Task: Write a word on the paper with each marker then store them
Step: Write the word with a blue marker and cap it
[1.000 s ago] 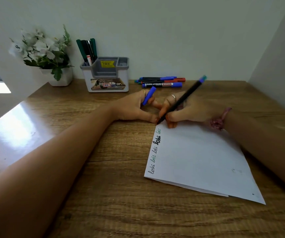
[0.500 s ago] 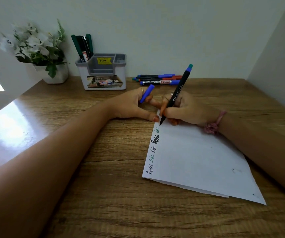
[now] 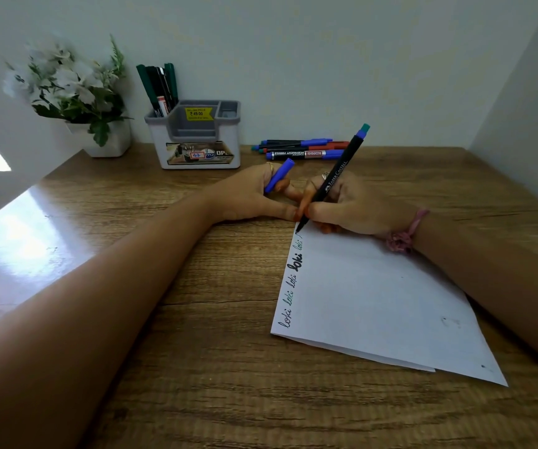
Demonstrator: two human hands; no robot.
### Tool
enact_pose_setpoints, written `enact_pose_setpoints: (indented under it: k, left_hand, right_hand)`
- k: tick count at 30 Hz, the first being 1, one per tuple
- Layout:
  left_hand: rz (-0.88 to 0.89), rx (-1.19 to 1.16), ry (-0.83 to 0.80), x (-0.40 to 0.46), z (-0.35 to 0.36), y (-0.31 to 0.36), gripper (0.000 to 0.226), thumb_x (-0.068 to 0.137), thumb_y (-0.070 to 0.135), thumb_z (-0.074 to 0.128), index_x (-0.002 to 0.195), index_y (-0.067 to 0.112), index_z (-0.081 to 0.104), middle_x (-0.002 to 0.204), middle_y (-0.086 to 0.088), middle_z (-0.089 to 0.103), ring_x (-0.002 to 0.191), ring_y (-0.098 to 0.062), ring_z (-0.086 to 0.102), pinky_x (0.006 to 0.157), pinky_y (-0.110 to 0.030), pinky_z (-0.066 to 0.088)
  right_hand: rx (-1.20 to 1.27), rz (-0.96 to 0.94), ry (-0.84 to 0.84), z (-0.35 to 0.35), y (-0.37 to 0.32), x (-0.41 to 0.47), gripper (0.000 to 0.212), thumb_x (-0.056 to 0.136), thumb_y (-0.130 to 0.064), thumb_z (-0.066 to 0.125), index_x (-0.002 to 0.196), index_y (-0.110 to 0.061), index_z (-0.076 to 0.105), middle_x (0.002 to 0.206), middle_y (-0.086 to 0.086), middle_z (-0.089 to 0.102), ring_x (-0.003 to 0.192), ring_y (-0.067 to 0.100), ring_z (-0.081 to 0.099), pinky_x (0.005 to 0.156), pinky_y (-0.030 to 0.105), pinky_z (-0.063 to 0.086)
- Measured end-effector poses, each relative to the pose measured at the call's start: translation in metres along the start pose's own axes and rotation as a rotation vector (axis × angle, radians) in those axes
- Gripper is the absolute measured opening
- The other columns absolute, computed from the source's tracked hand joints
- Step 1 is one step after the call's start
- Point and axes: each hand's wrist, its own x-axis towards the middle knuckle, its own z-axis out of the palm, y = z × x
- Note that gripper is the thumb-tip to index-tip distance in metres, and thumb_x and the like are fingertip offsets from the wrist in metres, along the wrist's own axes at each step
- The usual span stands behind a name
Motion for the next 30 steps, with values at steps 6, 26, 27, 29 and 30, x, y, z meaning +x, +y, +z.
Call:
enact_pose_setpoints:
  k: [6,26,27,29,30]
  left_hand:
    - [-0.014,-0.014,0.000,0.0019,-0.0006,-0.0013,0.035,0.072,0.023,0.077,0.083,0.014,0.045,0.074,0.012,0.057,0.060,0.013,0.052,0.056,-0.004,0.039]
    - [-0.026,-0.033,-0.021,-0.0006,-0.0005,0.0026,0.030,0.074,0.018,0.075,0.078,0.015,0.045,0.072,0.014,0.059,0.063,0.012,0.054,0.061,-0.007,0.041]
    - [-0.024,-0.038,-0.026,-0.0002,-0.0007,0.0024,0.032,0.075,0.016,0.075,0.083,0.012,0.044,0.066,0.016,0.062,0.061,0.015,0.054,0.057,-0.002,0.039]
    - [-0.020,-0.031,-0.042,-0.0015,-0.0010,0.0035,0.033,0.076,0.014,0.074,0.090,0.010,0.044,0.063,0.024,0.064,0.063,0.017,0.055,0.059,-0.001,0.039]
    - [-0.013,-0.027,-0.039,-0.0016,-0.0009,0.0036,0.033,0.074,0.016,0.075,0.090,0.010,0.046,0.069,0.021,0.066,0.067,0.013,0.057,0.068,-0.007,0.043]
  right_hand:
    - [0.047,-0.001,0.008,-0.0019,-0.0029,-0.0033,0.003,0.073,-0.014,0.058,0.073,-0.014,0.061,0.053,-0.006,0.059,0.044,0.005,0.051,0.044,0.015,0.041]
    - [0.052,0.029,0.053,-0.0002,-0.0033,-0.0024,0.004,0.074,-0.012,0.056,0.073,-0.012,0.060,0.063,0.017,0.061,0.046,0.009,0.051,0.043,0.017,0.041]
    - [0.057,0.031,0.057,-0.0006,-0.0031,-0.0025,0.004,0.073,-0.012,0.057,0.073,-0.011,0.060,0.061,0.011,0.060,0.046,0.009,0.050,0.043,0.018,0.041]
    - [0.051,0.041,0.064,-0.0012,-0.0020,-0.0020,0.005,0.073,-0.014,0.057,0.074,-0.010,0.060,0.061,0.012,0.058,0.047,0.012,0.050,0.043,0.020,0.042]
    - [0.039,0.045,0.071,-0.0013,-0.0016,-0.0016,0.005,0.073,-0.015,0.057,0.074,-0.011,0.061,0.062,0.017,0.057,0.048,0.012,0.051,0.044,0.020,0.042]
